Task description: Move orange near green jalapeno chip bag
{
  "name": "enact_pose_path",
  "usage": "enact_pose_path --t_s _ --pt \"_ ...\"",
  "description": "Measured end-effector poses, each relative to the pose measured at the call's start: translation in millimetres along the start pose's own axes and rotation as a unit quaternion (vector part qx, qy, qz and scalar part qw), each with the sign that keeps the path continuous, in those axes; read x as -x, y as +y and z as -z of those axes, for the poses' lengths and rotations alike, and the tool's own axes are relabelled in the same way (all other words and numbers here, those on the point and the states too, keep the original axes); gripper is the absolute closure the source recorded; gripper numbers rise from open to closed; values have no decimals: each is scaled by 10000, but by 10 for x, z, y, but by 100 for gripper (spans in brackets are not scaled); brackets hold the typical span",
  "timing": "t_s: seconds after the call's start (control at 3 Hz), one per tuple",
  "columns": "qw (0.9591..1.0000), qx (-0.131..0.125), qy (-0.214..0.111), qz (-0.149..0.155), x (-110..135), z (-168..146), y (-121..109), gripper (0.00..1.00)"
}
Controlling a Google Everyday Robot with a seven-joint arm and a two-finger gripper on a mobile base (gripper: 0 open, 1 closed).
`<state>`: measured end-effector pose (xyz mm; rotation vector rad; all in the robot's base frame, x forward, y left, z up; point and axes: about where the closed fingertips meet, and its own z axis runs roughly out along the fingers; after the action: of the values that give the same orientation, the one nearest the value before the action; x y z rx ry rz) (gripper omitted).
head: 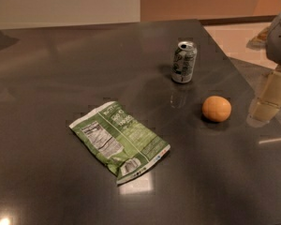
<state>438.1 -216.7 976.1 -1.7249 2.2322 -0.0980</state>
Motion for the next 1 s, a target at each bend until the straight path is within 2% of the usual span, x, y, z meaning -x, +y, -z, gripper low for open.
enact_pose_path --t_s 0.33,0.67,1.0 --pt "10000 -5 -35 -6 6 3 -29 0" --pt "9999 17 -125 -32 -28 -104 -174 0" --pt "9993 113 -349 -117 -61 -278 -360 0"
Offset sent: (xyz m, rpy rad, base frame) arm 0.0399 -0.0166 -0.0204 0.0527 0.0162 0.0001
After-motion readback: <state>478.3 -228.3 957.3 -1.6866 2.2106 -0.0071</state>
